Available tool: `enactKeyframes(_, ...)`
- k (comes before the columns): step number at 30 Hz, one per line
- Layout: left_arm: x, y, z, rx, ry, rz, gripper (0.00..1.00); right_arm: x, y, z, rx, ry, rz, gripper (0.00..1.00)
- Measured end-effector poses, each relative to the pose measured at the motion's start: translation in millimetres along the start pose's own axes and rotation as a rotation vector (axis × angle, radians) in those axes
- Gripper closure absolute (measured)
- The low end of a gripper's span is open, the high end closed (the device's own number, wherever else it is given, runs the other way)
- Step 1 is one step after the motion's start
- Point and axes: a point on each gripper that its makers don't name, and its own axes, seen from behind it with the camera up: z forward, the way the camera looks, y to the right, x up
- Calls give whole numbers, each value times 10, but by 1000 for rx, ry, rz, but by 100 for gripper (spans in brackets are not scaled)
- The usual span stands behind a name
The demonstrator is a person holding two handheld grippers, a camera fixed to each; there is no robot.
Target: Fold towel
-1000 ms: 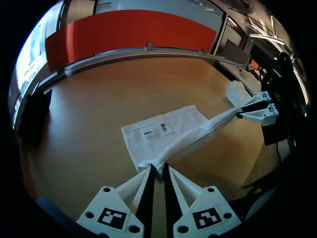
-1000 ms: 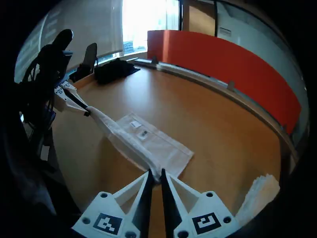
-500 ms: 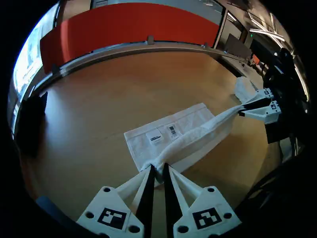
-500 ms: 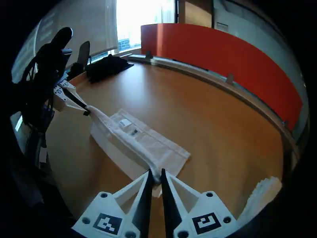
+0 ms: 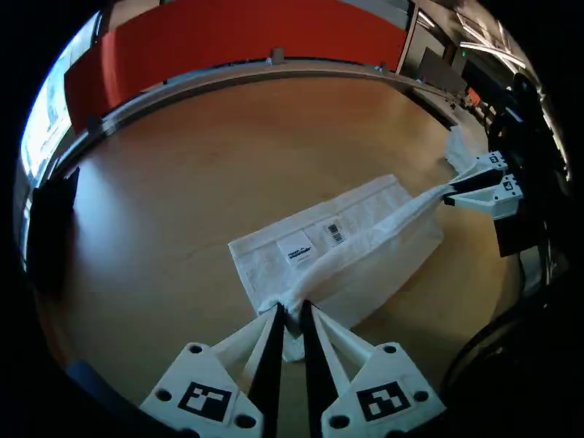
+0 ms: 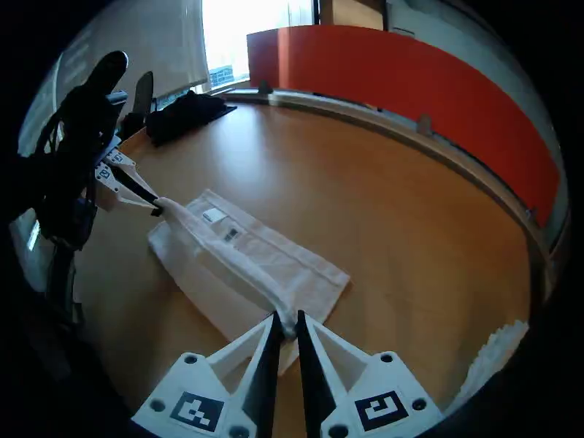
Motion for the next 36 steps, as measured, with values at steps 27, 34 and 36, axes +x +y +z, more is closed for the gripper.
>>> enactKeyframes(27,220,-480,314,144,35,47,28,-3,489,347,-129,-22,24,34)
enactKeyframes(34,252,-550,357,164,38,47,27,-37,556,372,-153,-32,20,33)
enactKeyframes(36,260,-566,369,169,38,45,24,-36,576,387,-160,-33,20,33)
